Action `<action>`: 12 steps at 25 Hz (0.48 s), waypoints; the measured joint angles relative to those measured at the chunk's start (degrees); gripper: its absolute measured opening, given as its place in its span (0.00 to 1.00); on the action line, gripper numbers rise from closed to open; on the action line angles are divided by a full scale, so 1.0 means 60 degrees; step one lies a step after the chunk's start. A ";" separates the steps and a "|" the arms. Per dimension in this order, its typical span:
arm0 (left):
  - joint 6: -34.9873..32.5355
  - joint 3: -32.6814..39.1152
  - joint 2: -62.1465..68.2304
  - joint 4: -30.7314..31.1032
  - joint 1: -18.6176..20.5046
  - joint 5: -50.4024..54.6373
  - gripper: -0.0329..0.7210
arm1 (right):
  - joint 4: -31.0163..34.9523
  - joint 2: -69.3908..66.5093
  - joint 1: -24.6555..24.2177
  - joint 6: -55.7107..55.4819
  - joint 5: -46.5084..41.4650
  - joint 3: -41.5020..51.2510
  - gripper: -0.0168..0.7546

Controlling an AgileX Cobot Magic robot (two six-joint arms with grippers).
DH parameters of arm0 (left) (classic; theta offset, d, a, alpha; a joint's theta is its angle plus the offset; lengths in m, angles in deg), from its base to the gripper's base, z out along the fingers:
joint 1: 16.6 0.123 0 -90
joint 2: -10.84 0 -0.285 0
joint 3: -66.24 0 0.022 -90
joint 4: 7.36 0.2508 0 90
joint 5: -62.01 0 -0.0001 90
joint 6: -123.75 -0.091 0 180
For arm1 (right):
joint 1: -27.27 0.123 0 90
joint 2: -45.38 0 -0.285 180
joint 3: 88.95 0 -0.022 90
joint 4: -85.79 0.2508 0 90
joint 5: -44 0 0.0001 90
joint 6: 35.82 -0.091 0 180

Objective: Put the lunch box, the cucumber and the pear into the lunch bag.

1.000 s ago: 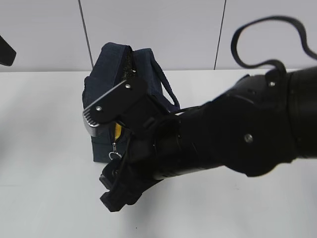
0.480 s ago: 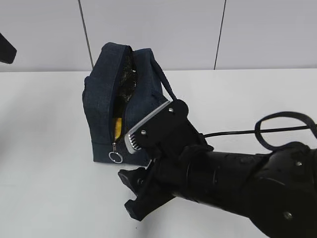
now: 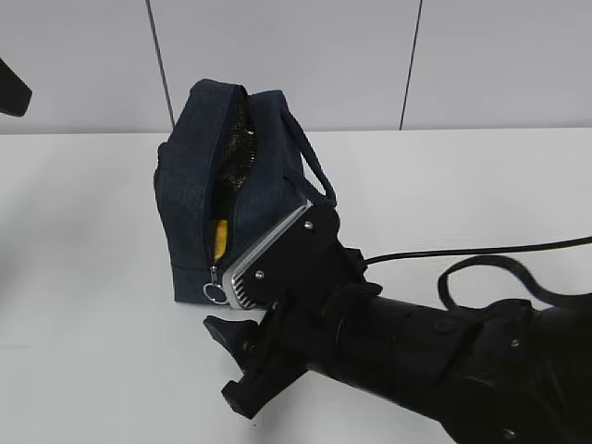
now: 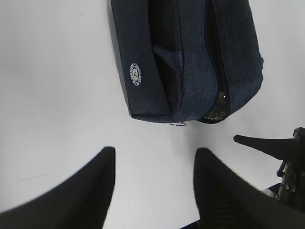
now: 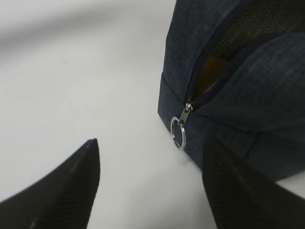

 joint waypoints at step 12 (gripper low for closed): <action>0.0000 0.0011 0.0000 0.0019 -0.0010 -0.0041 0.55 | -0.0127 -0.1250 -0.0109 -0.0898 0.0630 -0.0721 0.60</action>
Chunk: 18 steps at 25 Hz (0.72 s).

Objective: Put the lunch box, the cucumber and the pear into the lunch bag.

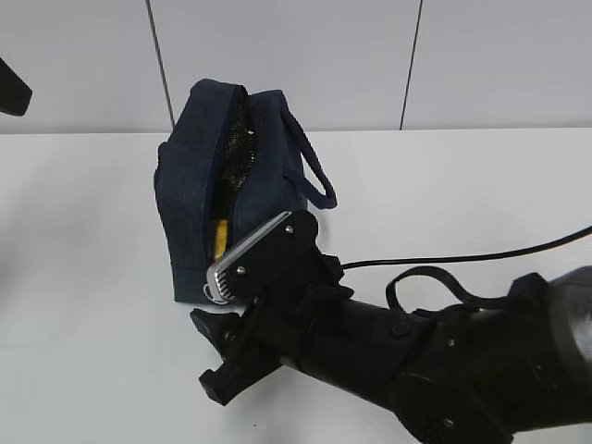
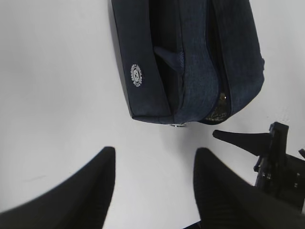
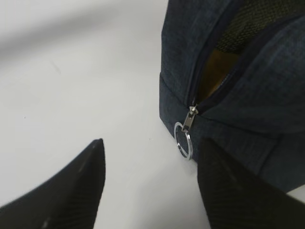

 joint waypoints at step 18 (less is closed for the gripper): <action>0.0000 0.0000 0.0000 0.0019 0.0000 -0.0050 0.55 | -0.4964 -0.1216 -0.1735 -0.3018 -0.0186 -0.0871 0.52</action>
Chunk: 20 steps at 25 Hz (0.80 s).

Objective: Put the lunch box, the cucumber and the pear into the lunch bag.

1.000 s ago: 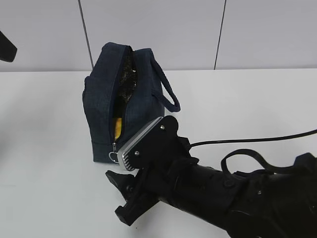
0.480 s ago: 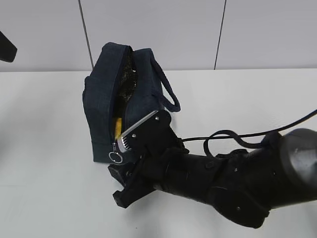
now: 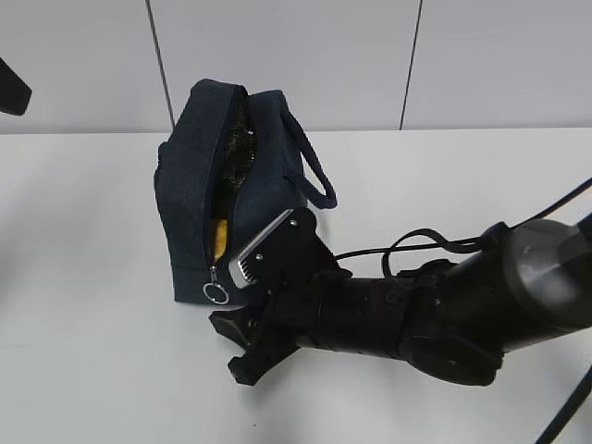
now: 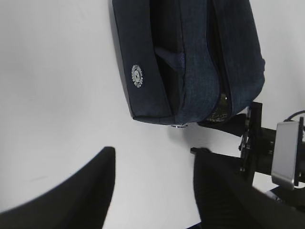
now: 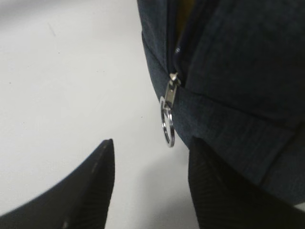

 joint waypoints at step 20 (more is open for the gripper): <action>0.0000 0.0000 0.0000 0.0000 0.0000 -0.0008 0.55 | -0.0225 -0.0853 0.0000 -0.0109 0.0366 -0.0799 0.19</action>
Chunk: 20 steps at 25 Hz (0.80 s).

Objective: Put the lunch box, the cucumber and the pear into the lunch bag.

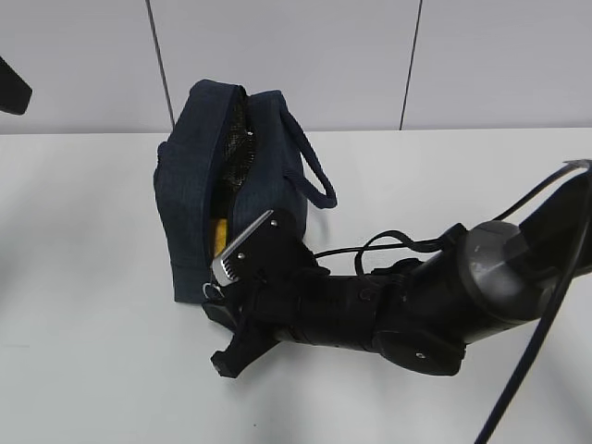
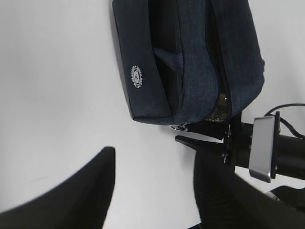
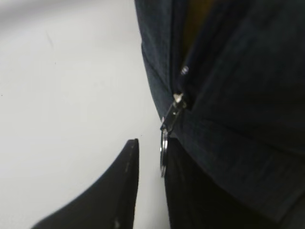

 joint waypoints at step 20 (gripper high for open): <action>0.0000 0.0000 0.0000 0.0000 0.0000 0.0000 0.55 | 0.0240 0.0209 0.0000 0.0000 -0.0653 -0.0009 0.00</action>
